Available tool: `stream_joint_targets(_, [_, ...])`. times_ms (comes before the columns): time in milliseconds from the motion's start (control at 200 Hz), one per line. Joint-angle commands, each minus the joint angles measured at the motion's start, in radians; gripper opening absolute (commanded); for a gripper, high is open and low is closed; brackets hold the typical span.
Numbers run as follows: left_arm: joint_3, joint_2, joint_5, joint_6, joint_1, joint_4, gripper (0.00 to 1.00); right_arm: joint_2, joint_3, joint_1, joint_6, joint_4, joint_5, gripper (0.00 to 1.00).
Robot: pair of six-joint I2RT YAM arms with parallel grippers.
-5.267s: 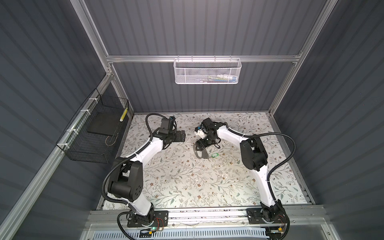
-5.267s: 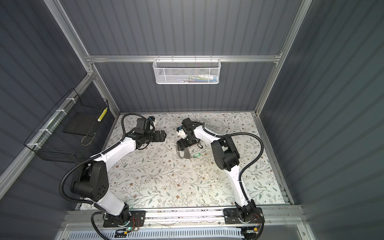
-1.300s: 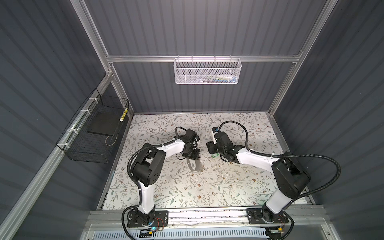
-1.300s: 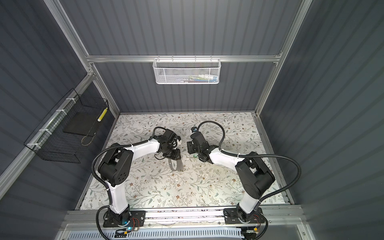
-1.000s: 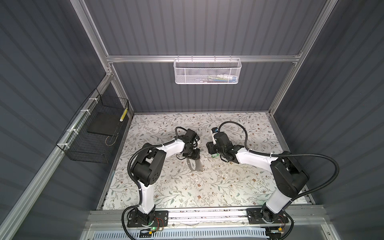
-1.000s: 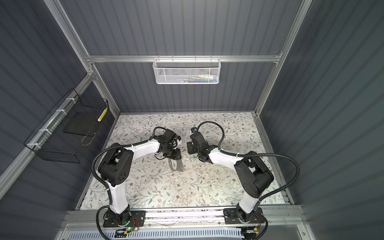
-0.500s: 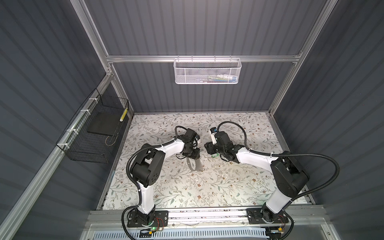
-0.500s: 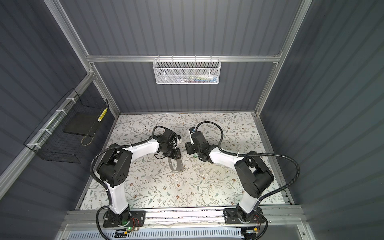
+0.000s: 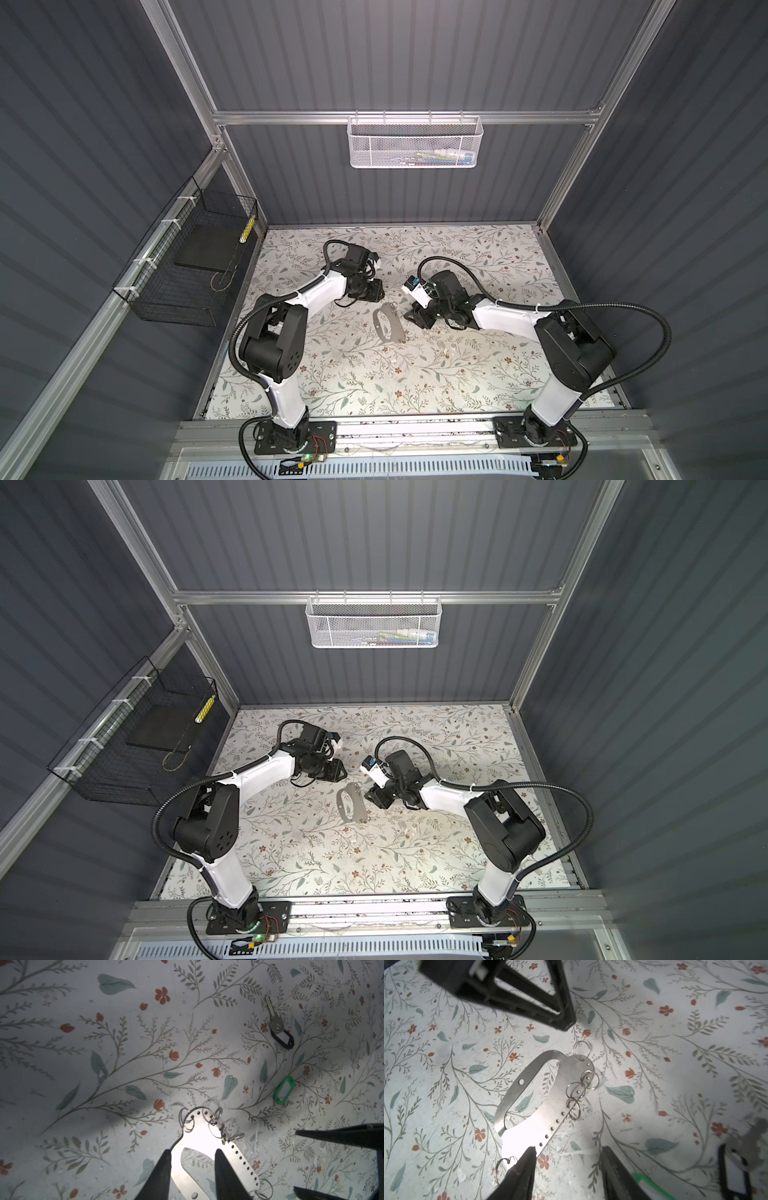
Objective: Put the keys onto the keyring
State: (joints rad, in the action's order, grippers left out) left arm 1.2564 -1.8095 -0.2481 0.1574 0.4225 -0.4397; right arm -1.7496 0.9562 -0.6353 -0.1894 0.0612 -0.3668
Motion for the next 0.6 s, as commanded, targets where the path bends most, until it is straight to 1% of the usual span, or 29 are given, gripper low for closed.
stream_joint_targets(0, [-0.009,0.020,-0.033,0.010,0.009,-0.001,0.37,-0.064,0.094,0.024,-0.098,-0.094,-0.088,0.51])
stream_joint_targets(150, [-0.009,0.023,-0.027,0.009,0.006,-0.002,0.37,-0.134,0.199,0.035,-0.150,-0.195,-0.126,0.50])
stream_joint_targets(435, [-0.002,0.030,-0.018,-0.001,0.005,-0.011,0.36,-0.253,0.361,0.059,-0.184,-0.382,-0.160,0.45])
stream_joint_targets(595, [0.001,0.031,-0.015,-0.004,0.005,-0.016,0.36,-0.300,0.418,0.060,-0.187,-0.436,-0.163,0.43])
